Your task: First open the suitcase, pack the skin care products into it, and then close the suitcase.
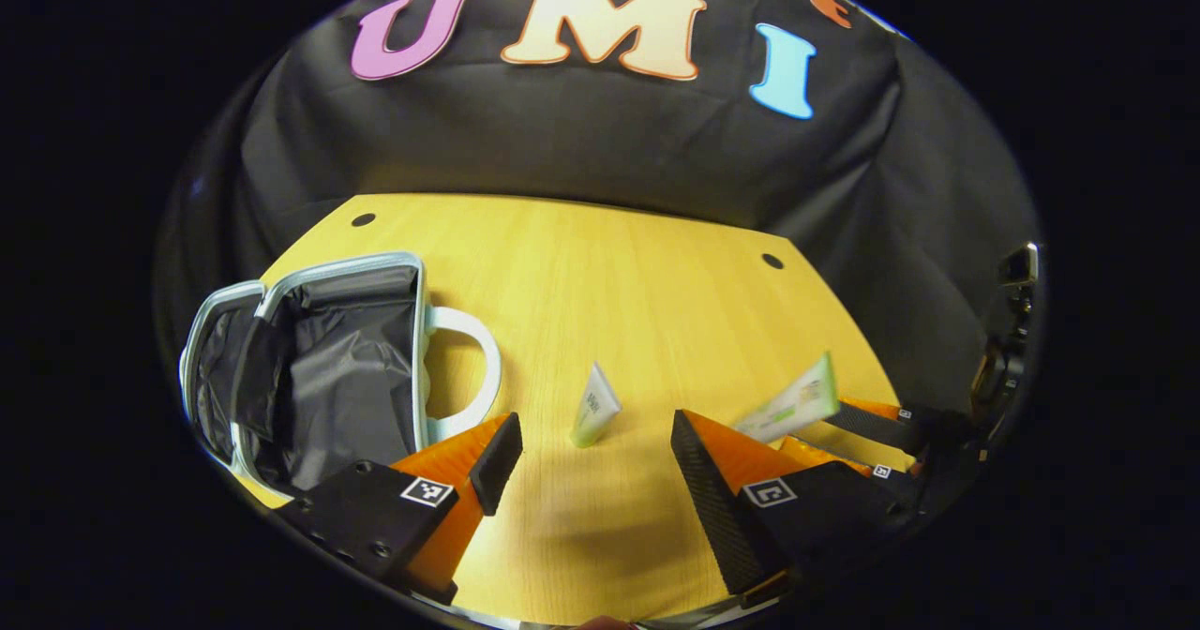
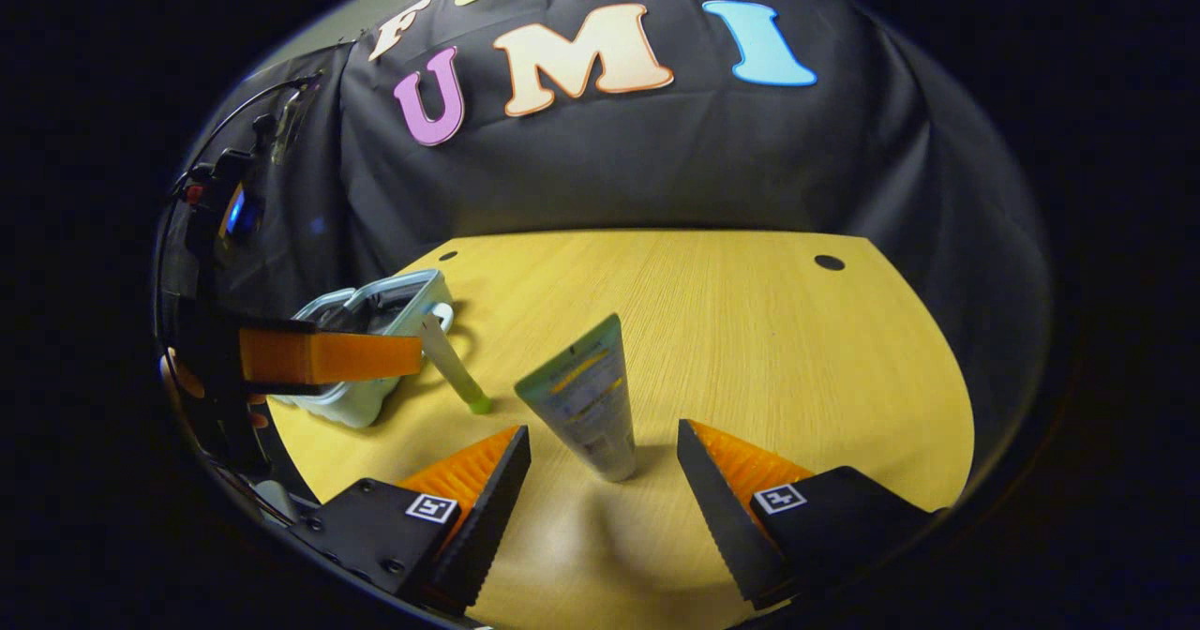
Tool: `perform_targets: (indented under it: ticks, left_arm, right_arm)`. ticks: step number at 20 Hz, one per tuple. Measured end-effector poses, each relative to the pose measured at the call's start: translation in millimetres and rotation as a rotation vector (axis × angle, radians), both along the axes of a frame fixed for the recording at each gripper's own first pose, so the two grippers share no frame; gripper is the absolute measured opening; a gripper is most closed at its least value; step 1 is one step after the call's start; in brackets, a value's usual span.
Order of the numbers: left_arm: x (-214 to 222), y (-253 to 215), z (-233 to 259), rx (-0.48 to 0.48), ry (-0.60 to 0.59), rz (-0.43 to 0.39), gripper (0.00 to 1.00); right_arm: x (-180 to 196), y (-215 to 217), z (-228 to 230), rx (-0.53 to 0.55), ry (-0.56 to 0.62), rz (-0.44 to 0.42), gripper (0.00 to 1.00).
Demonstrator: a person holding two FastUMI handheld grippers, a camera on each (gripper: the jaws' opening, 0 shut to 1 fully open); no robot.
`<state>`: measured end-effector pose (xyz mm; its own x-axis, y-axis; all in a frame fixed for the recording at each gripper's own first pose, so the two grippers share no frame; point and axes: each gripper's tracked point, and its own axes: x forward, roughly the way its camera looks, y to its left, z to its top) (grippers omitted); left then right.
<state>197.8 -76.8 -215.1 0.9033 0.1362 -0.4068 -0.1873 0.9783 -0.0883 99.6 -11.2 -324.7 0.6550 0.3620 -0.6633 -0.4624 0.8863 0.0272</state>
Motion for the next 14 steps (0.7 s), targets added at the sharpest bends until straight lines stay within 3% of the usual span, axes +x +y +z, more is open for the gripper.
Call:
perform_targets:
  ticks: [1, 4, 5, 10, 13, 14]
  left_arm:
    - [6, -2, -8, -0.018, -0.002, 0.013, 0.96]
    - [30, 2, -23, -0.061, -0.027, 0.063, 0.96]
    - [37, 4, -28, -0.066, -0.039, 0.078, 0.96]
    - [58, 5, -43, -0.117, -0.072, 0.117, 0.92]
    - [69, 9, -48, -0.152, -0.087, 0.137, 0.78]
    - [72, 11, -48, -0.152, -0.087, 0.143, 0.74]
  right_arm:
    - [2, 1, -10, -0.004, 0.009, 0.013, 0.98]
    - [12, 6, -30, -0.012, 0.016, 0.044, 0.94]
    - [16, 8, -35, -0.01, 0.018, 0.046, 0.98]
    - [30, 17, -48, 0.037, 0.03, 0.048, 0.99]
    - [30, 21, -56, 0.048, 0.044, 0.058, 0.97]
    - [31, 21, -57, 0.046, 0.046, 0.059, 0.89]
